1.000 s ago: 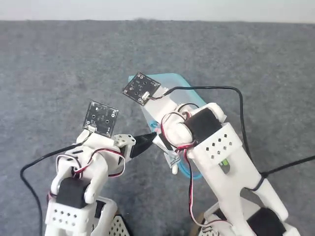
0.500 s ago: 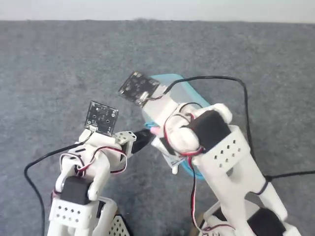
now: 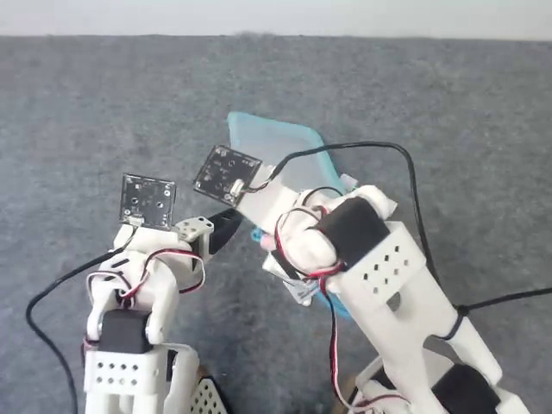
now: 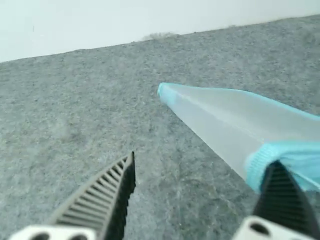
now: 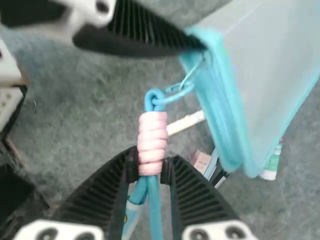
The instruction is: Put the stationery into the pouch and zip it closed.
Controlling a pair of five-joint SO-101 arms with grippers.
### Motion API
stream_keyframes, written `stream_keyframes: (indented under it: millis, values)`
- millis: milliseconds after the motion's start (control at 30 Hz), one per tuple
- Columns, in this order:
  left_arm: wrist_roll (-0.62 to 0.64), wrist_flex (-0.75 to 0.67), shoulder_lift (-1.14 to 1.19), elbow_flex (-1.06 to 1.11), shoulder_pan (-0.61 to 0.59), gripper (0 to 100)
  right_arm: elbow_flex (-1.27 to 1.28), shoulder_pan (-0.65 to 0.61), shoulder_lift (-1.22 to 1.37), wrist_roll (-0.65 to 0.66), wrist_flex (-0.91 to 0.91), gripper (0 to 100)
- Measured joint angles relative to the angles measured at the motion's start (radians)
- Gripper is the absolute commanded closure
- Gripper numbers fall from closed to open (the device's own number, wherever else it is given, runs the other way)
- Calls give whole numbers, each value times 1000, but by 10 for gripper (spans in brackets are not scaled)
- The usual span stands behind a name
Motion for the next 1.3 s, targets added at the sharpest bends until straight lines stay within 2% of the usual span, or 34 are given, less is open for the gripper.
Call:
stream_keyframes:
  millis: [233, 600, 767, 967, 1300]
  values:
    - [25, 0, 0, 2, -8, 628, 35, 153, 0, 49, 0, 991]
    - [28, 0, 0, 2, -12, 628, 37, 324, -94, 121, 0, 991]
    - [28, 3, 0, 2, -5, 625, 37, 290, -94, 118, 0, 991]
    - [28, 103, 0, -14, 110, 584, 9, 230, -80, 84, 0, 991]
    - [25, 115, 0, -18, 133, 584, -91, 213, 8, 34, 0, 991]
